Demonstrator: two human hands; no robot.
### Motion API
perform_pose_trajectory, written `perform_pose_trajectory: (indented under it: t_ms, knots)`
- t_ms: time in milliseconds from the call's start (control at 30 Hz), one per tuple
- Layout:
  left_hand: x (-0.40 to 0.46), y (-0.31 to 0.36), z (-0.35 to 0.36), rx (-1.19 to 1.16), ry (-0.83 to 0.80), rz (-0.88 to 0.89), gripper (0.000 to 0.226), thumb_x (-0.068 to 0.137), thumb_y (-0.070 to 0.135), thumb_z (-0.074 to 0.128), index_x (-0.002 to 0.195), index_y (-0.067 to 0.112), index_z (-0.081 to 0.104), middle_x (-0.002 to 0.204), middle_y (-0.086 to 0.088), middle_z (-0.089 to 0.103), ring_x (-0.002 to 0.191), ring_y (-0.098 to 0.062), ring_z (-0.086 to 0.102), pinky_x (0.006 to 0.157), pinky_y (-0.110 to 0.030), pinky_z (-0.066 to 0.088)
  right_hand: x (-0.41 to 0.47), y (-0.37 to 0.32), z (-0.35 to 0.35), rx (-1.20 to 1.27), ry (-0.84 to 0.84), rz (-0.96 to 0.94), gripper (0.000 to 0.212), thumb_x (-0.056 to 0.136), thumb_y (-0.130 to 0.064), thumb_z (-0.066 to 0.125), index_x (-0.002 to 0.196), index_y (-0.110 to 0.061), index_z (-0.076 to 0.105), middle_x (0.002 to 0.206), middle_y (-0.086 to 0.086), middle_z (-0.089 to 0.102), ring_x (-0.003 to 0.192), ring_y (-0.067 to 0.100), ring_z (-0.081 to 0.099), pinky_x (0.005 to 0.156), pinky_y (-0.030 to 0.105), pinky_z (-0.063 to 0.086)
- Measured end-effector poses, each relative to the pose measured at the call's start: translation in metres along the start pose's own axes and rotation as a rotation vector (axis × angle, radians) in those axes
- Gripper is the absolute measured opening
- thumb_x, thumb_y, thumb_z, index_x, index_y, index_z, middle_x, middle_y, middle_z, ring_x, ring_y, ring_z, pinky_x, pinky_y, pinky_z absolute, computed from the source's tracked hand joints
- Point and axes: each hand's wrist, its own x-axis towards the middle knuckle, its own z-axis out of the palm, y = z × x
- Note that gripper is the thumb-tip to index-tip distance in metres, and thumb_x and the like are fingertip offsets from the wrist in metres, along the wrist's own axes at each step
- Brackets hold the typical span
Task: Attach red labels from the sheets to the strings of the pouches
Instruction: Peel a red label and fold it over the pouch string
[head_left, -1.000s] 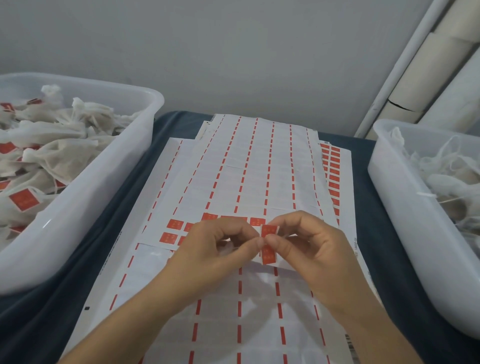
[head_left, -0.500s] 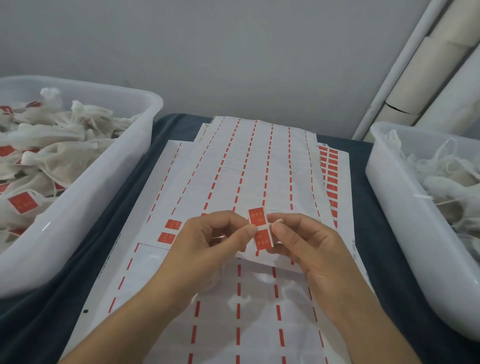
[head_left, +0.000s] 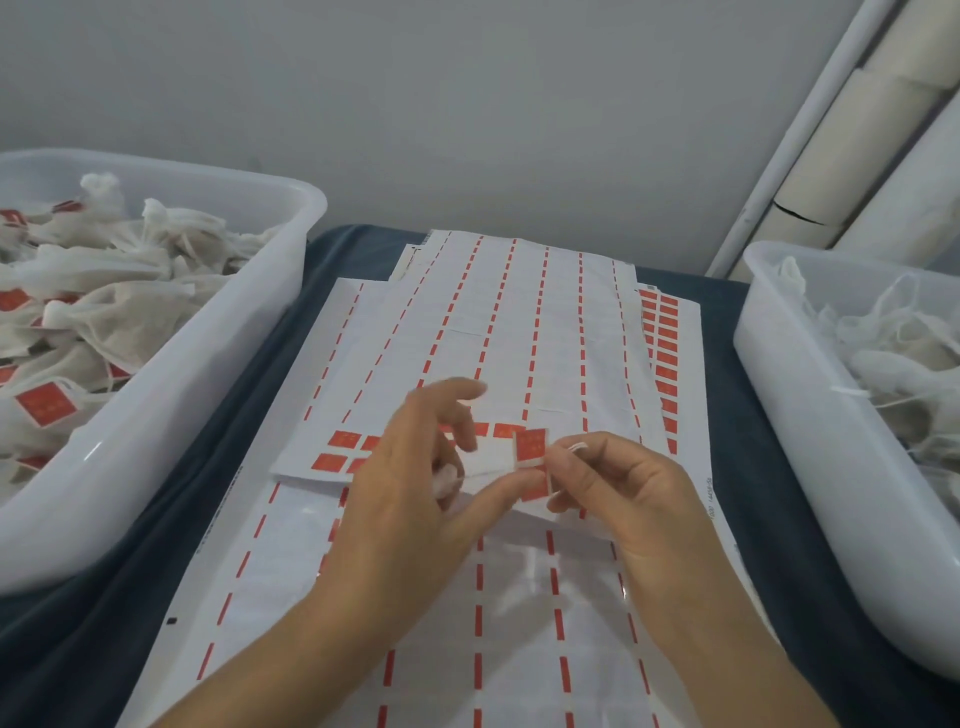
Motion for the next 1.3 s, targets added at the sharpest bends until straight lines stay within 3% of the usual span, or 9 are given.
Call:
perform_pose_trajectory:
  t_ms: [133,233,367,467,567,633,700,867,1300]
  knots:
    - [-0.007,-0.009,0.004,0.333,0.022,0.400,0.034,0.081,0.039,0.060,0.109,0.023,0.049,0.088,0.003,0.053,0.065,-0.009,0.051,0.047,-0.011,0.043,-0.003,-0.004,0.001,0.038,-0.027,0.001,0.017,0.064,-0.037,0.062,0.067,-0.023,0.070,0.068,-0.012,0.071,0.066,-0.001,0.065,0.051,-0.001,0.041]
    - [-0.008,-0.014,0.004,0.328,0.047,0.409,0.029,0.089,0.034,0.051,0.110,0.020,0.066,0.081,-0.002,0.051,0.060,-0.010,0.044,0.043,-0.015,0.041,-0.003,-0.004,0.000,-0.069,0.008,-0.059,0.014,0.063,-0.040,0.062,0.065,-0.027,0.067,0.068,-0.017,0.069,0.071,-0.004,0.063,0.055,-0.003,0.039]
    - [-0.007,-0.014,0.005,0.290,0.043,0.378,0.031,0.087,0.034,0.051,0.104,0.015,0.069,0.071,-0.004,0.056,0.058,-0.010,0.046,0.040,-0.023,0.044,-0.004,-0.001,0.001,-0.213,0.051,-0.143,0.010,0.063,-0.044,0.061,0.066,-0.034,0.063,0.078,-0.026,0.067,0.082,-0.007,0.060,0.063,-0.003,0.041]
    - [-0.005,-0.007,0.003,0.080,0.024,0.209,0.022,0.081,0.038,0.062,0.097,0.024,0.068,0.070,0.009,0.054,0.067,-0.006,0.047,0.051,-0.007,0.040,-0.004,-0.005,-0.002,-0.131,0.113,-0.179,0.014,0.061,-0.047,0.064,0.068,-0.035,0.065,0.081,-0.024,0.067,0.082,-0.003,0.062,0.063,0.001,0.044]
    - [-0.001,0.005,0.000,-0.475,0.019,-0.347,0.025,0.054,0.052,0.066,0.072,0.038,0.075,0.061,0.010,0.058,0.059,0.001,0.051,0.051,-0.014,0.038,-0.004,-0.009,-0.003,0.111,0.089,-0.153,0.027,0.058,-0.047,0.074,0.080,-0.036,0.066,0.087,-0.015,0.069,0.083,0.006,0.066,0.065,0.008,0.049]
    - [-0.001,0.006,0.001,-0.735,-0.001,-0.605,0.033,0.047,0.050,0.066,0.068,0.027,0.077,0.050,0.008,0.050,0.043,-0.003,0.042,0.044,-0.016,0.033,-0.006,-0.005,0.003,0.139,0.025,-0.153,0.029,0.059,-0.038,0.076,0.083,-0.025,0.065,0.088,-0.012,0.069,0.086,0.006,0.066,0.068,0.009,0.049]
    - [-0.002,0.007,0.001,-0.855,0.004,-0.716,0.034,0.049,0.046,0.069,0.070,0.020,0.077,0.045,0.003,0.037,0.041,-0.005,0.029,0.038,-0.015,0.029,-0.010,-0.001,0.011,0.131,-0.017,-0.168,0.026,0.060,-0.033,0.073,0.082,-0.021,0.065,0.091,-0.010,0.070,0.089,0.007,0.066,0.071,0.012,0.050]
    - [-0.008,0.007,0.006,-0.935,-0.048,-0.732,0.034,0.055,0.044,0.069,0.078,0.020,0.077,0.047,0.000,0.031,0.043,-0.007,0.027,0.040,-0.015,0.029,-0.014,0.001,0.017,0.153,0.000,-0.183,0.017,0.063,-0.031,0.070,0.078,-0.025,0.071,0.089,-0.012,0.072,0.089,0.007,0.067,0.069,0.012,0.051]
    - [-0.010,0.008,0.006,-0.981,-0.105,-0.726,0.030,0.055,0.042,0.070,0.072,0.018,0.077,0.047,-0.001,0.038,0.043,-0.007,0.031,0.040,-0.014,0.032,-0.014,-0.004,0.014,0.177,0.039,-0.149,0.015,0.063,-0.030,0.067,0.077,-0.034,0.073,0.077,-0.010,0.073,0.070,0.013,0.070,0.060,0.010,0.050]
